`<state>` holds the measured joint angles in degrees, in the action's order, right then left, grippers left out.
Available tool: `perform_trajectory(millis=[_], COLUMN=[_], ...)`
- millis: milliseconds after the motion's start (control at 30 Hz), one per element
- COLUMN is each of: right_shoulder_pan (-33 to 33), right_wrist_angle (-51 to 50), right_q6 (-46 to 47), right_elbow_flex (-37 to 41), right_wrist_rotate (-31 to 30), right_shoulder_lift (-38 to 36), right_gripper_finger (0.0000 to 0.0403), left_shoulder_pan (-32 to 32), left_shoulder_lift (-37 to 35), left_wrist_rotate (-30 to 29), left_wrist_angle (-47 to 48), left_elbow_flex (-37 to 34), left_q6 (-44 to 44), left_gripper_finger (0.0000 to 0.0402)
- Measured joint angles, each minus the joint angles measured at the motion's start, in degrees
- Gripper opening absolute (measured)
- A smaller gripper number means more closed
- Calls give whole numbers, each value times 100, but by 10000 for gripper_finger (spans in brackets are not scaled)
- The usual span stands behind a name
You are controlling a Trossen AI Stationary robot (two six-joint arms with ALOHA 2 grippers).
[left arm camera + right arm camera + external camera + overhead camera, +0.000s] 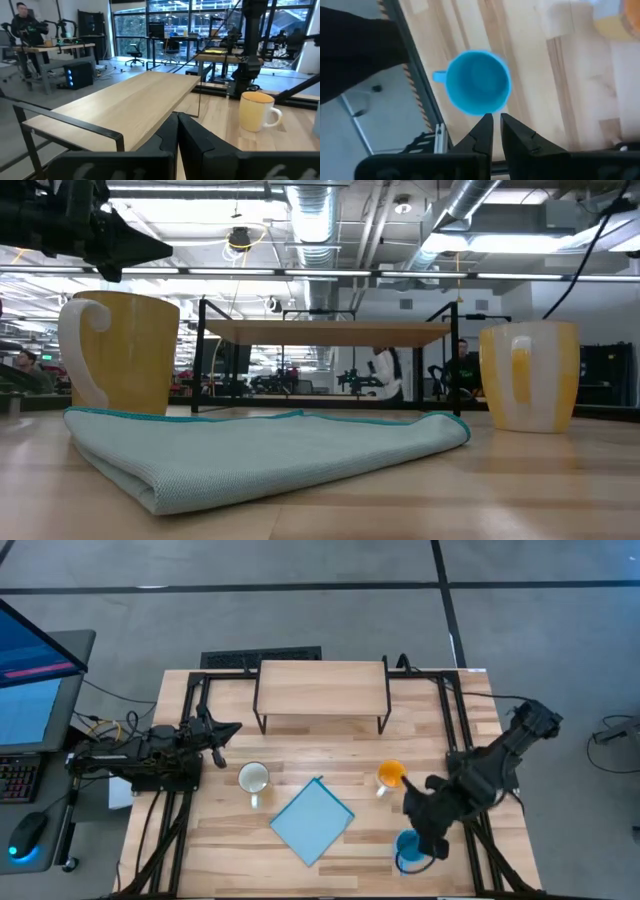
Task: Stack small to large cups/mugs on shelf
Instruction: Put the blue mug on the shelf
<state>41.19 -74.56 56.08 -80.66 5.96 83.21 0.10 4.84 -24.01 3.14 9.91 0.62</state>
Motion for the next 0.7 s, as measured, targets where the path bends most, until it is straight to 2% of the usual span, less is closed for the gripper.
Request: perform_trajectory(millis=[100, 367, 700], right_shoulder_pan=[268, 667, 680], right_wrist_angle=[-3, 21, 131], right_q6=[289, 294, 363], right_elbow_flex=[2, 4, 4], right_wrist_rotate=[-131, -139, -709], right_shoulder_lift=[257, 819, 908], right_gripper_finger=[59, 67, 148], left_shoulder_pan=[-2, 0, 0], left_shoulder_lift=[0, 0, 0], left_wrist_rotate=[-30, -41, -46], left_wrist_angle=[0, 0, 5], left_elbow_flex=[0, 0, 0], left_q6=[25, 87, 89], left_gripper_finger=[0, 0, 0])
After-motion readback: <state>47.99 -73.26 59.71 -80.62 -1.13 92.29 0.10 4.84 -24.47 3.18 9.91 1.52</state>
